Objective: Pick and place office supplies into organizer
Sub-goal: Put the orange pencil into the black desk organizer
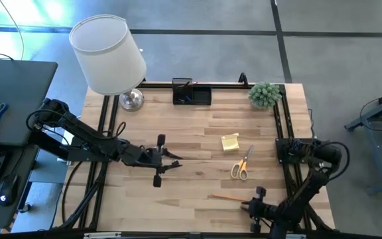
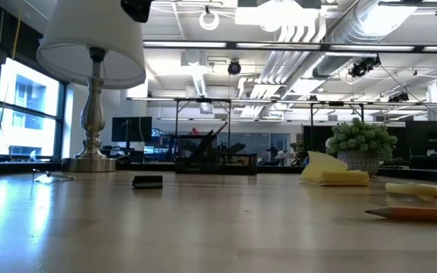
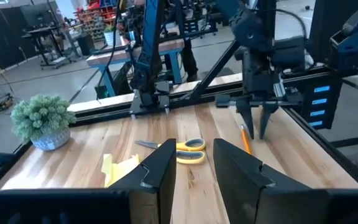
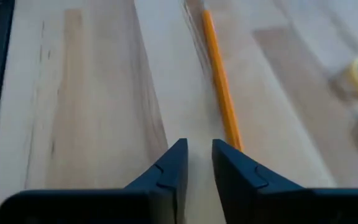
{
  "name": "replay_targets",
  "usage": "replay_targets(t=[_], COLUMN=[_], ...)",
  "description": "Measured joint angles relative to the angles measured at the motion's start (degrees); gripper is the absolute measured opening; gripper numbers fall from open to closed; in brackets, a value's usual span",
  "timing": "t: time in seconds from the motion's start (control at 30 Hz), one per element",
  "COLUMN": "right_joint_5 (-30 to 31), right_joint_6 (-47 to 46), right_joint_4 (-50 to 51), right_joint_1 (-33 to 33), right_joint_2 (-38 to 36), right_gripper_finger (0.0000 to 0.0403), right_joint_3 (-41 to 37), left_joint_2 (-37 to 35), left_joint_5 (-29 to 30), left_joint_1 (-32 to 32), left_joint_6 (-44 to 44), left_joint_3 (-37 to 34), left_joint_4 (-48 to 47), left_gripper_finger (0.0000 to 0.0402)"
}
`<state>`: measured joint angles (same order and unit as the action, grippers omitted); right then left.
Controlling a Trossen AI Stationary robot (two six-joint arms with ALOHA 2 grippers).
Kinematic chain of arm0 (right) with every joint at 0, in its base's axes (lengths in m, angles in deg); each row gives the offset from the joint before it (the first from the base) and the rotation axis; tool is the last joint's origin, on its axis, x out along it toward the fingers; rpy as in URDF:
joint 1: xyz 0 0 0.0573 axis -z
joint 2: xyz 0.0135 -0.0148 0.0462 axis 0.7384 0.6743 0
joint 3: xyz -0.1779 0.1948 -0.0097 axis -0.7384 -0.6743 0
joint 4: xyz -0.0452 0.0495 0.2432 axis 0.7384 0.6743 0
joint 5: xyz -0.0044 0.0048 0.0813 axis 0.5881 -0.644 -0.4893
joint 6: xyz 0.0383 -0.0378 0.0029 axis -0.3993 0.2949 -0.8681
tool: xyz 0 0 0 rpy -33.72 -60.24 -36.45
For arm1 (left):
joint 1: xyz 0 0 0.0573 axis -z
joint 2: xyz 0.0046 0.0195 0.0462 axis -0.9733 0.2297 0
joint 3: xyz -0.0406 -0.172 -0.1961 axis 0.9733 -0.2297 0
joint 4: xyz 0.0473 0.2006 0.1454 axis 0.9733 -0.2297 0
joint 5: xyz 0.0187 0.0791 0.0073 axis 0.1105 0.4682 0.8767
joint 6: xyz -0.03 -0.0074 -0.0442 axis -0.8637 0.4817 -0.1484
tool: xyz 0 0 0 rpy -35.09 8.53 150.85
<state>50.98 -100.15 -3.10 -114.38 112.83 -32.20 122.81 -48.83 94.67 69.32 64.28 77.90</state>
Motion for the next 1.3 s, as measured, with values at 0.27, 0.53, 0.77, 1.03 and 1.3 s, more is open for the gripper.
replay_targets(t=[0.27, 0.53, 0.77, 1.03, 1.3], right_joint_5=[3.27, 5.15, 4.16, 4.20, 4.69], right_joint_6=[-2.33, -14.55, -19.45, -19.41, -17.89], right_joint_4=[18.46, 13.93, 5.26, 3.15, 3.63], right_joint_1=[-0.85, -4.51, -6.10, -6.10, -5.31], right_joint_2=[-0.15, -0.13, -0.13, -0.28, -0.19], right_gripper_finger=[0.0064, 0.0086, 0.0111, 0.0094, 0.0046], right_joint_3=[9.40, 1.17, -5.10, -6.64, -6.68], left_joint_2=[0.00, 0.00, 0.00, 0.00, 0.00], left_joint_5=[-3.95, -4.81, -4.79, -4.78, -4.77], left_joint_1=[-3.00, -2.95, -2.99, -2.99, -2.99], left_joint_6=[-2.97, -3.72, -3.72, -3.64, -3.53], left_joint_3=[0.00, 0.00, 0.00, 0.00, 0.00], left_joint_4=[-0.04, -0.33, -0.40, -0.53, -0.59], left_gripper_finger=[0.0097, 0.0097, 0.0097, 0.0097, 0.0097])
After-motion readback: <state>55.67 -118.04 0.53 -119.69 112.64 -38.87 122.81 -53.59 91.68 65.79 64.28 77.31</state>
